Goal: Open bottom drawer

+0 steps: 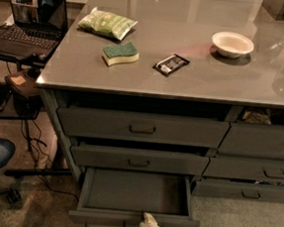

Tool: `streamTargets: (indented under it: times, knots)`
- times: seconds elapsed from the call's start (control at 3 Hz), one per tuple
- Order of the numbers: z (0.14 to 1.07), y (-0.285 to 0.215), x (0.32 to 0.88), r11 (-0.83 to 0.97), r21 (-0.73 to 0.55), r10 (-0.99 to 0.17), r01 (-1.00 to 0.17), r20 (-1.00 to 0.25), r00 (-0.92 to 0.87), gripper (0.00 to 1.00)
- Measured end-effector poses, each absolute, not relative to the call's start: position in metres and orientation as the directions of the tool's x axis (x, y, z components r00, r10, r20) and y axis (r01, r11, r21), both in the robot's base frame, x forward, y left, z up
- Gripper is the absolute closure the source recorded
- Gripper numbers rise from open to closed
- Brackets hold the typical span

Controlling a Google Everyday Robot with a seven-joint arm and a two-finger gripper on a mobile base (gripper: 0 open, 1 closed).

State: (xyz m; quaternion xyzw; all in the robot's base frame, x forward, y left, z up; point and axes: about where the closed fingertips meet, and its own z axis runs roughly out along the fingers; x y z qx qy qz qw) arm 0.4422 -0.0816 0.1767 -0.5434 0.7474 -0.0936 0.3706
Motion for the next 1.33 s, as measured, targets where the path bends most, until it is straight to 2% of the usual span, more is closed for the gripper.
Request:
streamTargets:
  times: [1.33]
  knots:
    - [0.1765,-0.0828,0.4299,0.408,-0.537,-0.875,-0.739,-0.46,-0.149,1.0]
